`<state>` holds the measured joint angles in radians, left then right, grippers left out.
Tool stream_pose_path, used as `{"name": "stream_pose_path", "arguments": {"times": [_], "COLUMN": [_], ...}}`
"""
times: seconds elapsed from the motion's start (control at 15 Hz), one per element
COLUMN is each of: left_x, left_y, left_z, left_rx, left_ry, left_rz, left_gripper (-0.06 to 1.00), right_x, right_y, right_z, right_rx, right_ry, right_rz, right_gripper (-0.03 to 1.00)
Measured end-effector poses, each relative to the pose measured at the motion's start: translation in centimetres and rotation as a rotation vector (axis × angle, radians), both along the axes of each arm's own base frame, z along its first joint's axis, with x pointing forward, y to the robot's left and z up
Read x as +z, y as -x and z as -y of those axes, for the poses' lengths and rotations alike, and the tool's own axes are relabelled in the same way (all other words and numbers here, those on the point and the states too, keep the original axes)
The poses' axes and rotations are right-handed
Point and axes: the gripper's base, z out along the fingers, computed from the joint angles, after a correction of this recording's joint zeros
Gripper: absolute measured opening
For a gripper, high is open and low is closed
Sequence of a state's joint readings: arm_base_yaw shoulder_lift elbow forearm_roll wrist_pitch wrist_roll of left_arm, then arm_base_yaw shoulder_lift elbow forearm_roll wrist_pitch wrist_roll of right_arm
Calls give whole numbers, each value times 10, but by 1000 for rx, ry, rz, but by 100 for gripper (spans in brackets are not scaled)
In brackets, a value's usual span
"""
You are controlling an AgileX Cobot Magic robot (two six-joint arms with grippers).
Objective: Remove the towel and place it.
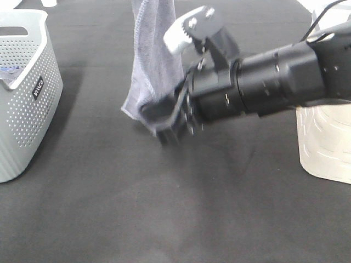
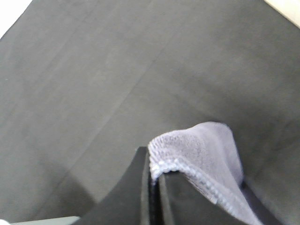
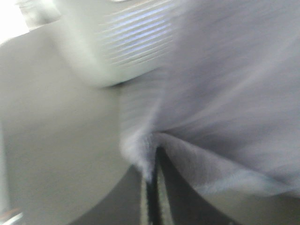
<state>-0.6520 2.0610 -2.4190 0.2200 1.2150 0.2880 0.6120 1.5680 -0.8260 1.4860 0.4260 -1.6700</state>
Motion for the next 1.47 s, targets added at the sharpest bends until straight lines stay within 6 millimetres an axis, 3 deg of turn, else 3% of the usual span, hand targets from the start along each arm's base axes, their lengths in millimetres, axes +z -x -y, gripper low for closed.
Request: {"name": "stream_pose_path", "arguments": {"times": [0.13, 0.33, 0.6, 0.87, 1.07, 1.13, 1.47], "left_x": [-2, -9, -8, -6, -6, -6, -6], "left_y": [3, 5, 4, 1, -2, -2, -2], "left_z": [2, 8, 8, 5, 1, 1, 1], "left_rx": [-16, -42, -37, 0, 46, 47, 125], "left_ry": [22, 49, 43, 33, 25, 25, 104], "left_rz": [-45, -100, -90, -57, -39, -38, -69], "left_gripper": [0, 0, 0, 0, 0, 0, 0], "right_x": [-11, -16, 6, 15, 36, 54, 94], "right_y": [15, 19, 19, 14, 1, -13, -54], "right_z": [6, 27, 49, 52, 49, 54, 98], "right_rx": [59, -80, -154, -249, -325, -388, -572], "right_ry": [124, 345, 506, 473, 452, 432, 409], "right_rz": [-185, -302, -175, -133, -75, -25, 59], "right_gripper": [0, 0, 0, 0, 0, 0, 0]}}
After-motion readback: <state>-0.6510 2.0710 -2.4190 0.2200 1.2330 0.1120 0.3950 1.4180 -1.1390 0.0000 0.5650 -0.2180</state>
